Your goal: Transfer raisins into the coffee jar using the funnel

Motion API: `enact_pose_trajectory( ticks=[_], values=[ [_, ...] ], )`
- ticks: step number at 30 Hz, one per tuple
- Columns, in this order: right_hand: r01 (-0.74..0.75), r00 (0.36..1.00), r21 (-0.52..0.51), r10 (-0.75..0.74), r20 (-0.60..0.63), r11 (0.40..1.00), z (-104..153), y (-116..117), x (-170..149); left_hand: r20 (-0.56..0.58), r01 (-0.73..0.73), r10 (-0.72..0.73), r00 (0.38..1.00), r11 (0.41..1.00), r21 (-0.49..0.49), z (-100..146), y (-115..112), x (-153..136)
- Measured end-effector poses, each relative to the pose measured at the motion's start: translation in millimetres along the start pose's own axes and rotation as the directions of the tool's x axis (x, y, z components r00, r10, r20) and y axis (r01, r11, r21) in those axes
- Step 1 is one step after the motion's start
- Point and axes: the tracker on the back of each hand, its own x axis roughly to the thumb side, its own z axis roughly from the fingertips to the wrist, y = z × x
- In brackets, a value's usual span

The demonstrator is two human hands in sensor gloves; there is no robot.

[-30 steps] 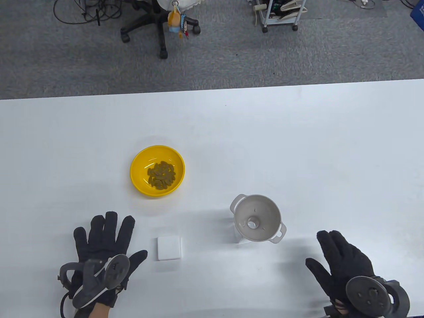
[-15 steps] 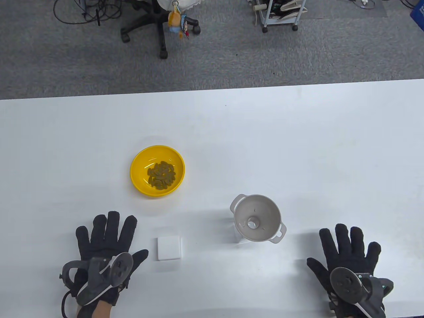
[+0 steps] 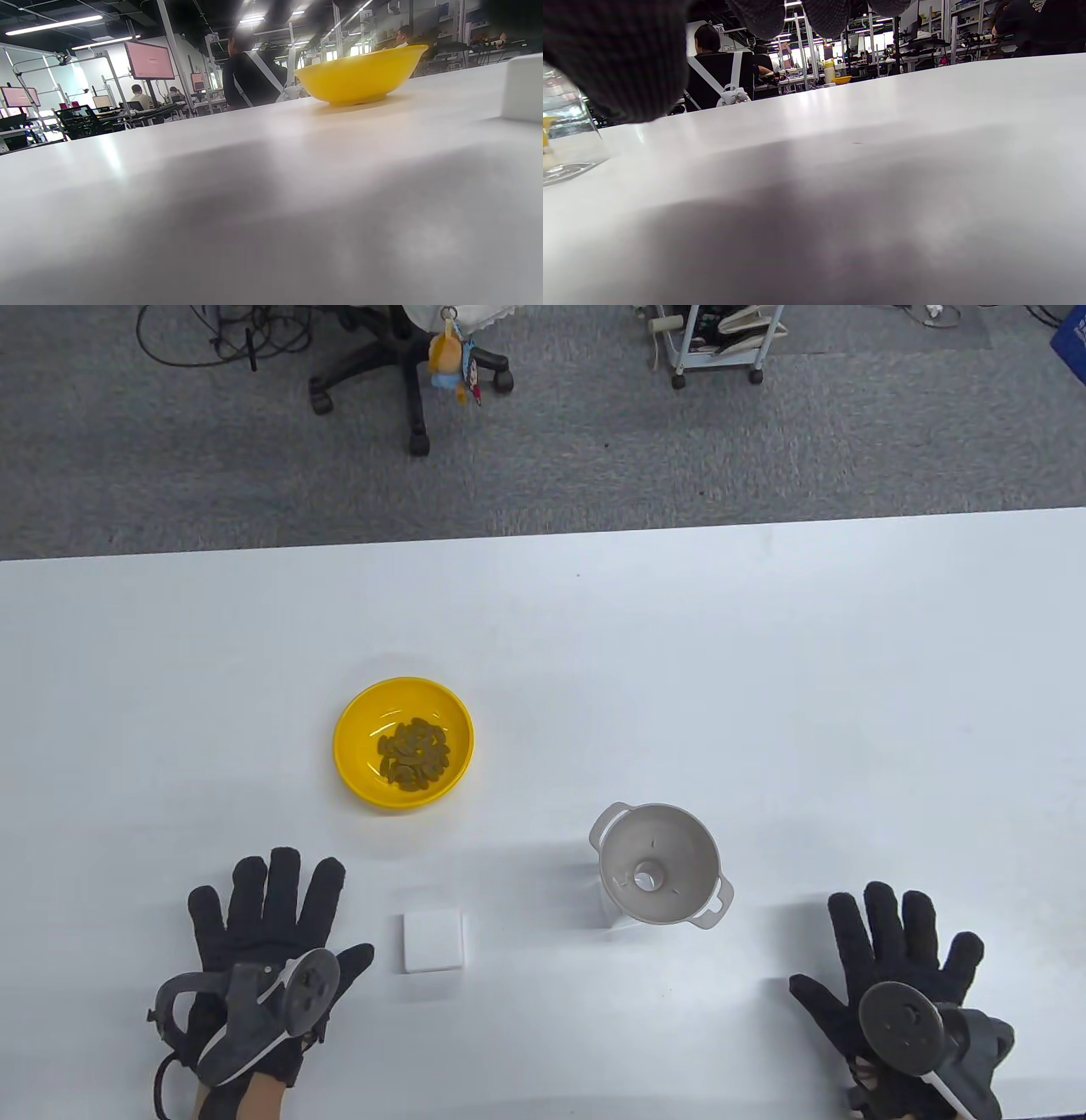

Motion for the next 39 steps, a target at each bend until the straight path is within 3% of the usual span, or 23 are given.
enact_pose_trajectory(
  ticks=[13,22,28,34,37,39],
  values=[
    [0.021,1.0,0.018,-0.021,0.003,1.0,-0.3,0.5,-0.6,-0.036,-0.02,0.019,0.999,0.999,-0.025,-3.3,-3.7,-5.9],
    [0.046,0.999,0.032,-0.046,-0.006,0.998,-2.9,0.4,-2.2,-0.091,-0.239,0.24,0.966,0.971,0.021,-15.1,19.4,-17.7],
    [0.048,0.999,0.037,-0.048,-0.003,0.998,-3.5,1.0,-1.9,-0.236,-0.456,0.47,0.85,0.882,0.116,-39.9,36.9,-23.8],
    [0.055,0.998,0.044,-0.055,-0.006,0.998,-4.5,1.2,-2.7,-0.412,-0.683,0.646,0.643,0.727,0.073,-82.7,28.0,-7.8],
    [0.055,0.999,0.051,-0.055,-0.001,0.997,-5.0,1.5,-2.3,-0.512,-0.657,0.555,0.656,0.753,-0.026,-104.5,20.6,5.2],
    [0.056,0.998,0.059,-0.056,0.001,0.997,-5.5,1.8,-2.3,-0.543,-0.674,0.557,0.628,0.738,-0.021,-114.0,16.3,10.5]
  ],
)
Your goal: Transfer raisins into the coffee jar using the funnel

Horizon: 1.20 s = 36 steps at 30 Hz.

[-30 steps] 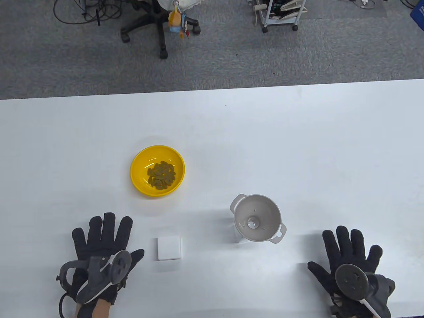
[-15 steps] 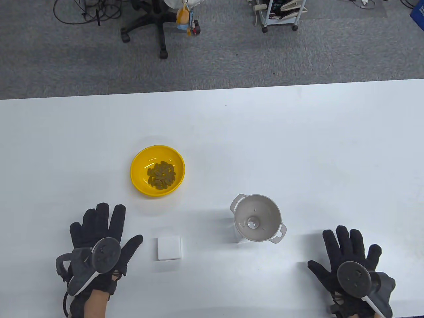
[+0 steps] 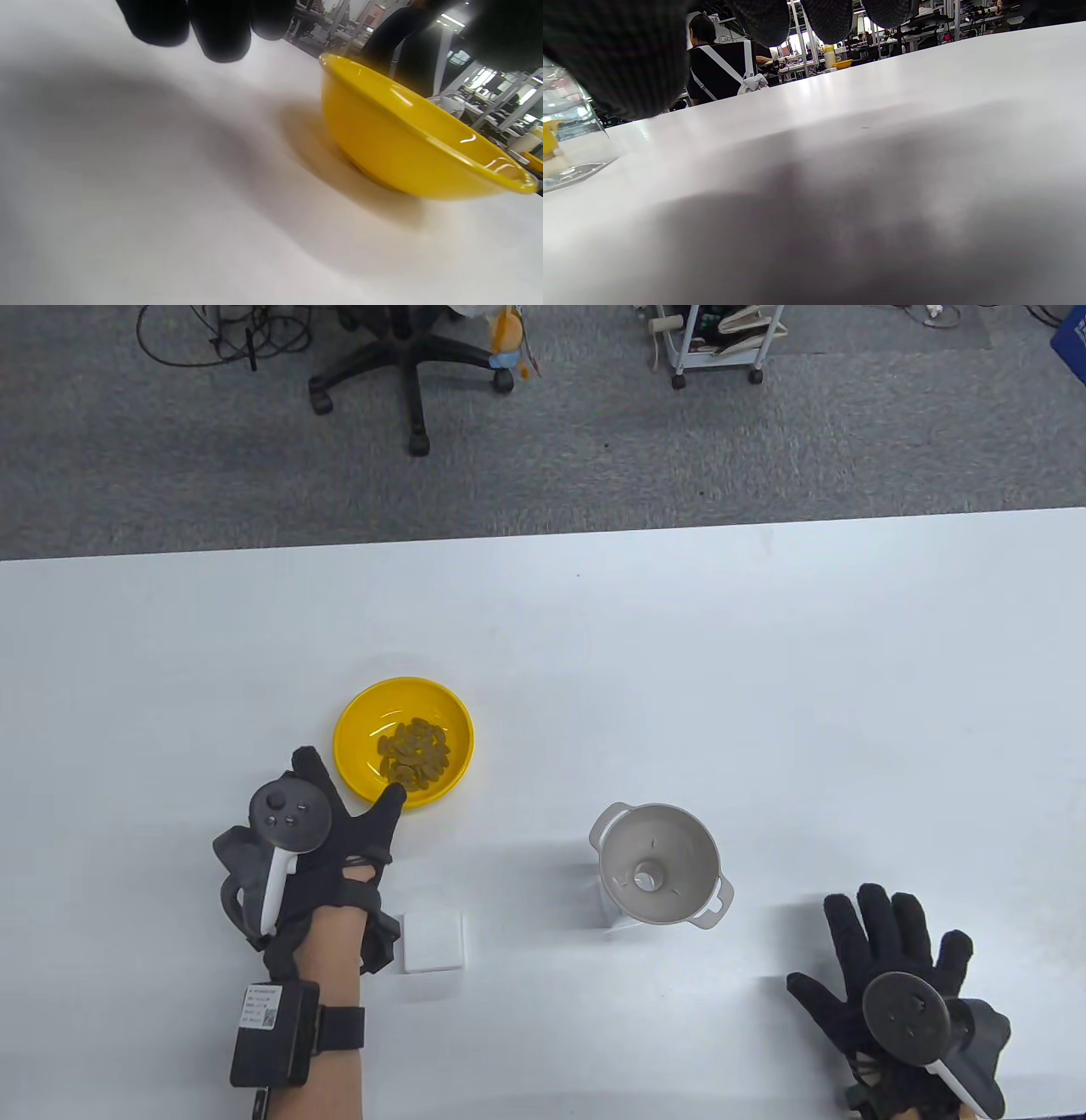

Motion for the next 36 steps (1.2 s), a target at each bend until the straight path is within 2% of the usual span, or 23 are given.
enact_pose_trajectory(
  ticks=[7,11,15,23,28,32,36],
  values=[
    [0.019,1.0,0.015,-0.019,0.004,1.0,-2.0,-0.3,-0.9,-0.073,-0.105,0.106,0.992,0.994,0.01,-27.0,-12.8,2.5],
    [0.027,1.0,0.026,-0.028,0.005,0.999,-3.4,0.1,-1.0,-0.113,-0.141,0.15,0.982,0.987,0.079,-31.3,-8.1,-5.8],
    [0.03,1.0,0.036,-0.031,0.005,0.999,-4.6,0.6,-0.5,-0.109,-0.197,0.206,0.972,0.977,0.087,-29.7,-1.8,-13.1],
    [0.028,1.0,0.033,-0.028,-0.005,0.999,-4.7,0.8,-0.9,-0.003,-0.295,0.297,0.955,0.95,0.103,-4.7,19.9,-7.5],
    [0.038,0.999,0.019,-0.038,-0.005,0.999,-4.1,-0.1,-1.2,0.125,-0.391,0.383,0.915,0.919,0.047,21.2,38.9,7.9],
    [0.043,0.999,0.013,-0.043,-0.008,0.999,-3.7,-0.8,-1.8,0.216,-0.413,0.399,0.891,0.91,0.021,40.7,49.8,23.0],
    [0.039,0.999,0.008,-0.039,-0.01,0.999,-3.0,-0.9,-2.8,0.293,-0.442,0.425,0.856,0.897,-0.009,56.3,52.6,36.6]
  ],
)
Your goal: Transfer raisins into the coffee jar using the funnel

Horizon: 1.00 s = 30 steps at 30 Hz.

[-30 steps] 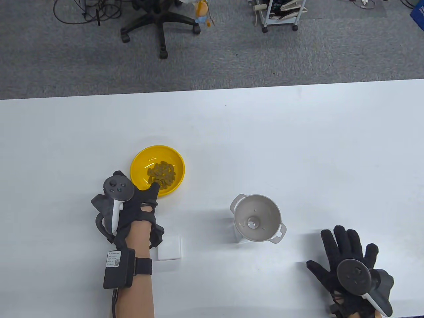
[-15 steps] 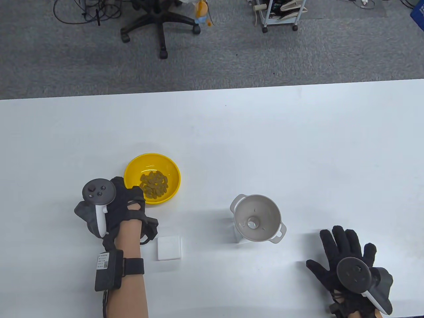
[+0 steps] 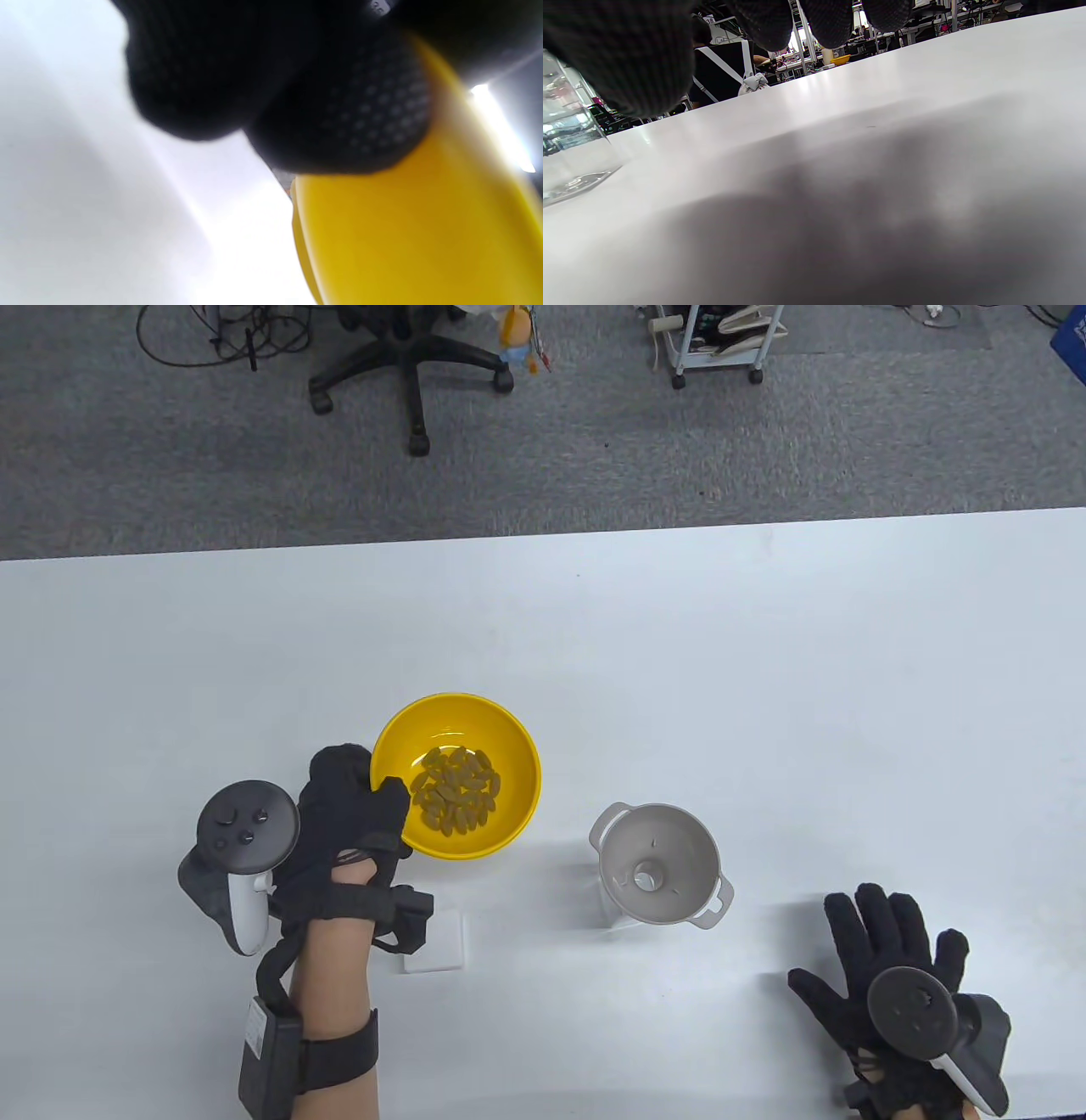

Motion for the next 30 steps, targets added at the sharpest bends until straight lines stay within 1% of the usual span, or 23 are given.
enact_pose_trajectory(
  ticks=[4,12,21,26,30],
  values=[
    [-0.003,1.0,0.003,0.003,-0.005,1.0,0.4,0.0,-0.7,0.059,-0.042,0.045,0.997,0.998,-0.049,6.2,-8.1,14.2],
    [-0.001,1.0,-0.001,0.001,-0.017,1.0,1.2,-0.7,-2.2,0.184,-0.076,0.09,0.979,0.994,-0.078,21.0,-15.0,44.4],
    [0.009,0.999,-0.004,-0.009,-0.033,1.0,2.1,-2.4,-6.4,0.305,-0.028,0.054,0.951,0.995,-0.091,41.0,-48.9,75.0],
    [0.016,0.999,-0.009,-0.016,-0.032,1.0,2.2,-2.9,-7.2,0.347,0.011,0.019,0.938,0.996,-0.084,49.5,-66.9,81.9],
    [0.017,0.999,-0.009,-0.018,-0.028,1.0,2.6,-2.7,-7.5,0.378,0.027,0.007,0.926,0.996,-0.083,55.7,-73.7,87.0]
  ],
)
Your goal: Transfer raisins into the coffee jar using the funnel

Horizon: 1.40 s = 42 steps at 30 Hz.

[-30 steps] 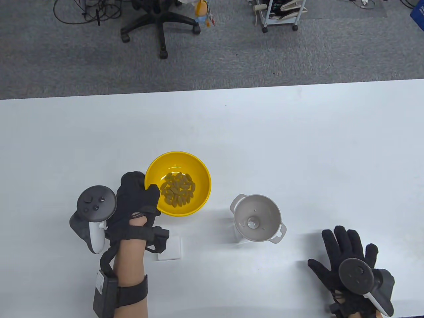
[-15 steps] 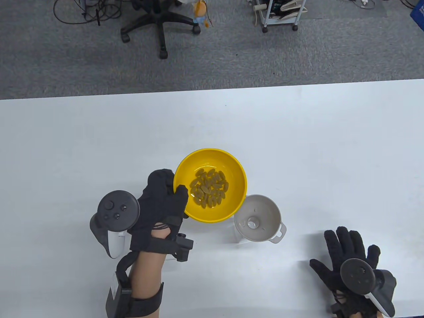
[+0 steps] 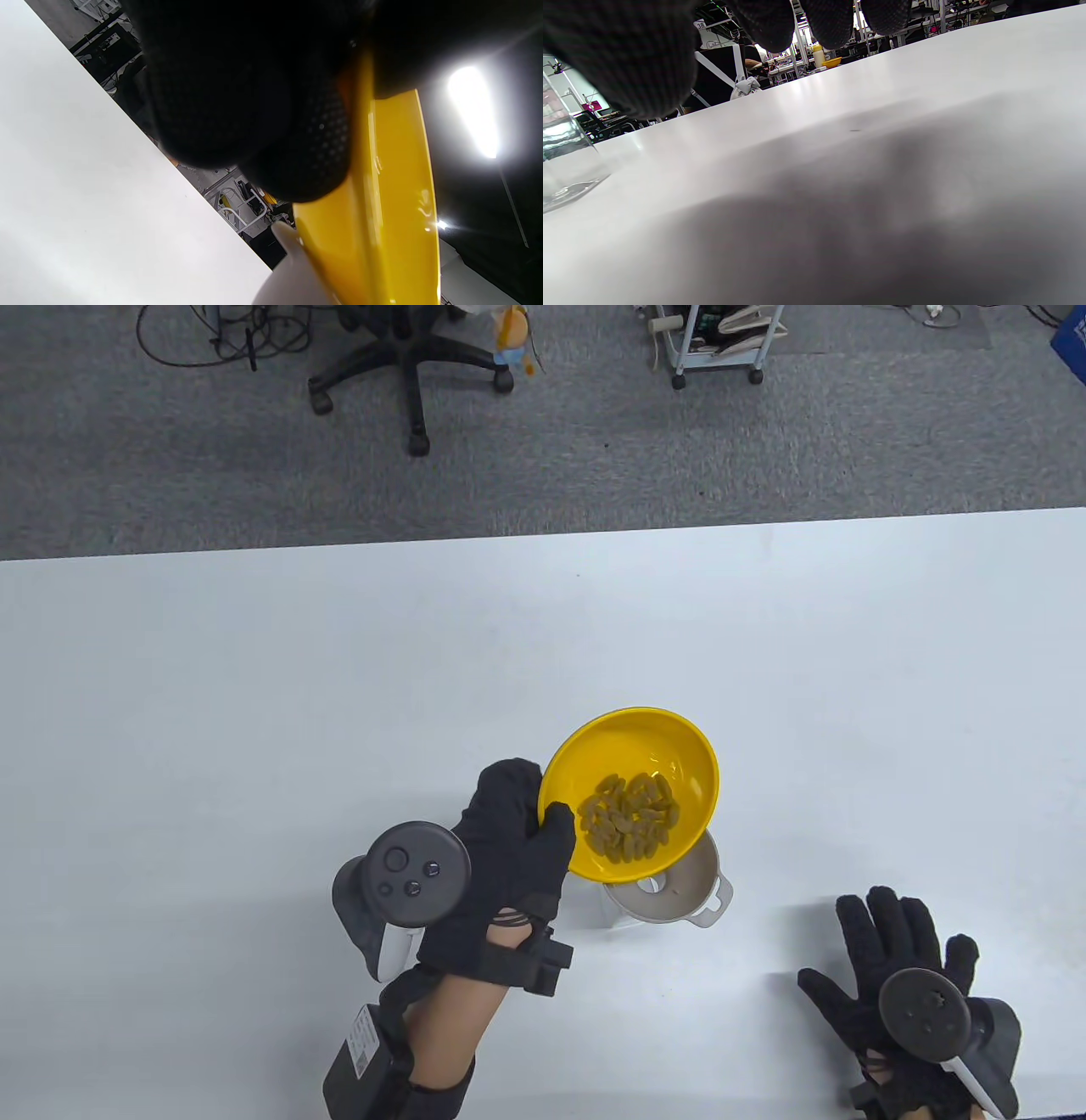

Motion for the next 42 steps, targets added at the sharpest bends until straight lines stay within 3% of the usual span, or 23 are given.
enact_pose_trajectory(
  ticks=[42],
  values=[
    [0.032,0.999,0.006,-0.032,0.011,0.999,0.2,0.8,-0.3,0.13,0.03,-0.032,0.991,0.999,0.015,11.2,-12.0,16.1]
  ],
)
